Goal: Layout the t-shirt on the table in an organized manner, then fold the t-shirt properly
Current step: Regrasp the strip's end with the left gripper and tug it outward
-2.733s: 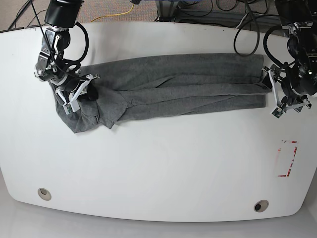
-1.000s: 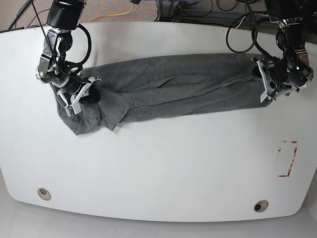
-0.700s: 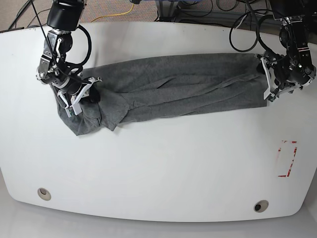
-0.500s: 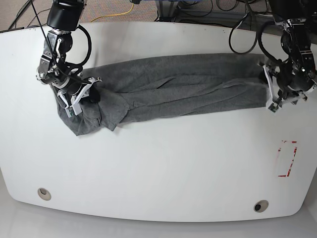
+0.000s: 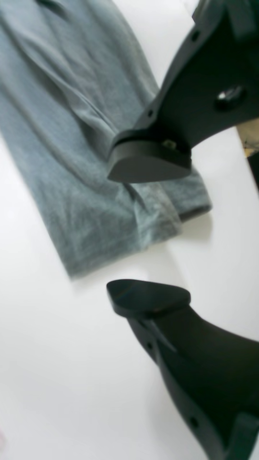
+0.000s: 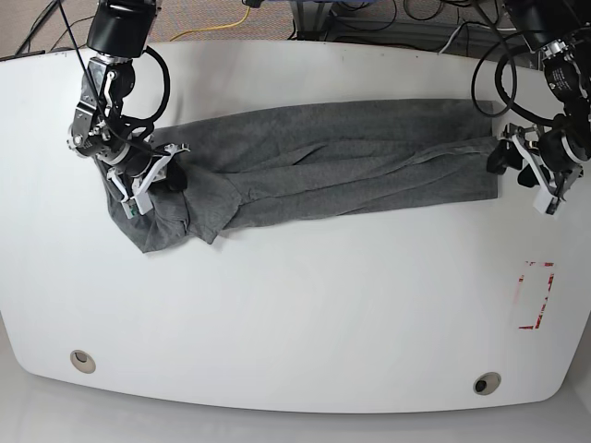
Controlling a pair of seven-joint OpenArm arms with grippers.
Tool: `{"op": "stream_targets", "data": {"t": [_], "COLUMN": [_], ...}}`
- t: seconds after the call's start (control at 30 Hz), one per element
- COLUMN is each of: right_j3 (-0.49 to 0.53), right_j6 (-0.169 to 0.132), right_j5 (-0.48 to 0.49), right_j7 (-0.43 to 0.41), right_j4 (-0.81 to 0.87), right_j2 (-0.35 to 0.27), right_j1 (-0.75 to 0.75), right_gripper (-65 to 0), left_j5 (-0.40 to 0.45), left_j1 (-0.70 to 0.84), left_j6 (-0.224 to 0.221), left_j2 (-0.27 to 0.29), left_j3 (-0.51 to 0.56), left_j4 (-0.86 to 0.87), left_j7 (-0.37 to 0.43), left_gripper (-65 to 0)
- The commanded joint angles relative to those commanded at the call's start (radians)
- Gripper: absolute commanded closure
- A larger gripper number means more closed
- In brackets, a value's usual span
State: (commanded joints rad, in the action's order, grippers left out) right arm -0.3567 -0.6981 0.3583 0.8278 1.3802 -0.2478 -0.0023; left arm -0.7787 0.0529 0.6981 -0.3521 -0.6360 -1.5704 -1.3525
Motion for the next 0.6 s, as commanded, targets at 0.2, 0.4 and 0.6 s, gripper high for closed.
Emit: {"op": "stream_targets", "data": {"t": [0.2,0.4,0.6], "right_j3": [0.002,0.002,0.002], "right_j6": [0.000,0.000,0.000], "right_j5": [0.000,0.000,0.000], "right_j7": [0.000,0.000,0.000], "right_j4": [0.000,0.000,0.000], "right_j2": [0.000,0.002,-0.002], "right_j1": [0.000,-0.002,-0.003], "right_gripper": [-4.1,-4.1,-4.1], "left_j5": [-0.003,-0.005,-0.005], "left_j1": [-0.008,-0.028,-0.061], "left_j6": [0.000,0.000,0.000], "left_j2": [-0.006,0.000,0.006], "left_j3": [-0.006,0.000,0.103], "left_j4": [0.157,0.204,0.295], "left_j7": [0.060,0.066,0.086], "left_gripper": [-38.1,-38.2,-38.2]}}
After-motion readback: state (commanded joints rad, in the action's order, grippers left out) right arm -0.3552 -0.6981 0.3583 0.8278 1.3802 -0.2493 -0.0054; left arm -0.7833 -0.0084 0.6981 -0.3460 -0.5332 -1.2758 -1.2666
